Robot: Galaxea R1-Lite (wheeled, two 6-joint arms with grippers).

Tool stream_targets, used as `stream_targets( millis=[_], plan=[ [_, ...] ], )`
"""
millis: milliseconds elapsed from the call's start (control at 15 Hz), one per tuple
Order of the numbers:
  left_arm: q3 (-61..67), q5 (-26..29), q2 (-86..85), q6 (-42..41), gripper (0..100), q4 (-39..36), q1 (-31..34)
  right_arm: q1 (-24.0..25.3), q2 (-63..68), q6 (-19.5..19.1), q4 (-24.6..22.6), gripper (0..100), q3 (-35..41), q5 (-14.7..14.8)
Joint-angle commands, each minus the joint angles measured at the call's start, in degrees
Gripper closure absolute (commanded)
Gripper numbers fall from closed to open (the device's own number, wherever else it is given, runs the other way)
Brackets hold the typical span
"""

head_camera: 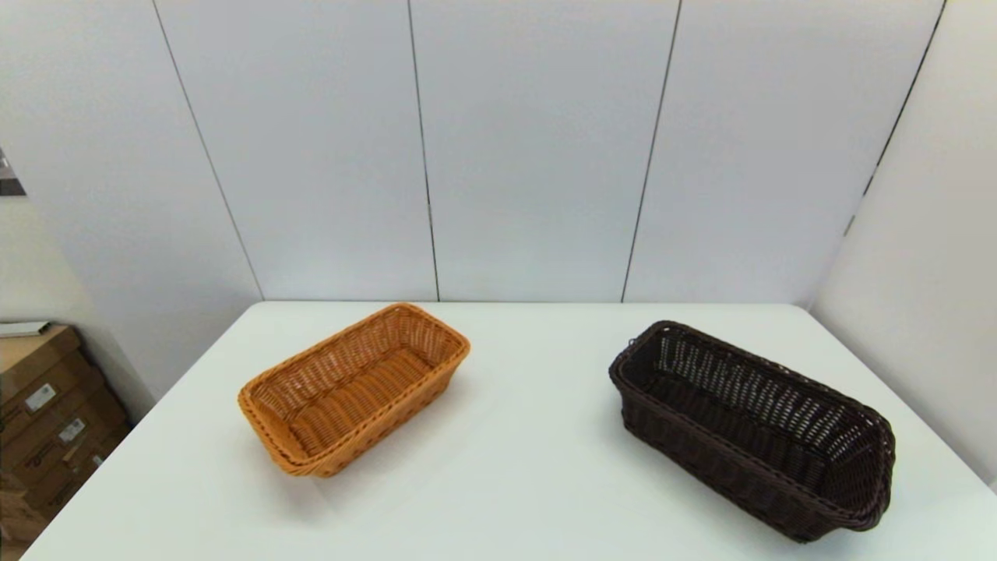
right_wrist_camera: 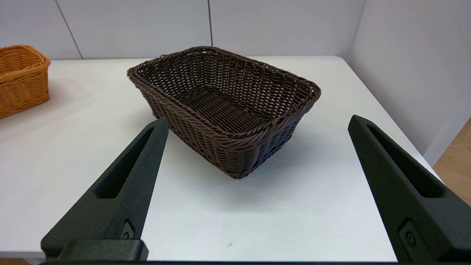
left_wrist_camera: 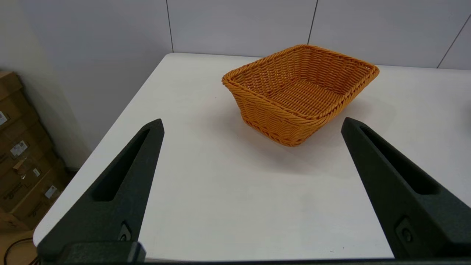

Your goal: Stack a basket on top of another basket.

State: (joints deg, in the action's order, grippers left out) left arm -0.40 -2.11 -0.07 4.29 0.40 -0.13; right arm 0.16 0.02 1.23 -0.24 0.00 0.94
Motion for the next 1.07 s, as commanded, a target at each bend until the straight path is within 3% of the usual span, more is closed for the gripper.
stream_targets(
  millis=[67, 333, 467, 667, 733, 867, 1067],
  plan=[
    [-14.8, -1.1, 9.7, 4.9, 0, 5.2, 0.0, 0.0, 0.0, 0.0, -0.1, 0, 0.0, 0.0],
    [-39.2, -3.6, 31.5, 8.1, 0, 5.3, 0.3, 0.0, 0.0, 0.0, 0.0, 0, 0.0, 0.0],
    [-52.1, -7.8, 42.2, 9.8, 0, 6.9, 0.3, 0.0, 0.0, 0.0, 0.0, 0, 0.0, -0.1],
    [-80.5, -20.5, 65.4, 19.1, 0, 29.4, 0.0, 0.0, 0.0, 0.0, 0.0, 0, 0.0, -0.1],
    [-87.7, -22.4, 71.4, 24.1, 0, 38.3, 0.0, 0.0, 0.0, 0.0, -0.1, 0, 0.0, 0.0],
    [-98.6, -22.4, 82.9, 32.9, 0, 52.9, 0.0, 0.0, 0.0, 0.0, 0.0, 0, 0.0, -0.1],
    [-101.2, -18.5, 92.3, 41.0, 0, 62.1, -1.7, 0.0, 0.0, 0.0, 0.0, 0, 0.0, 0.0]
  ],
)
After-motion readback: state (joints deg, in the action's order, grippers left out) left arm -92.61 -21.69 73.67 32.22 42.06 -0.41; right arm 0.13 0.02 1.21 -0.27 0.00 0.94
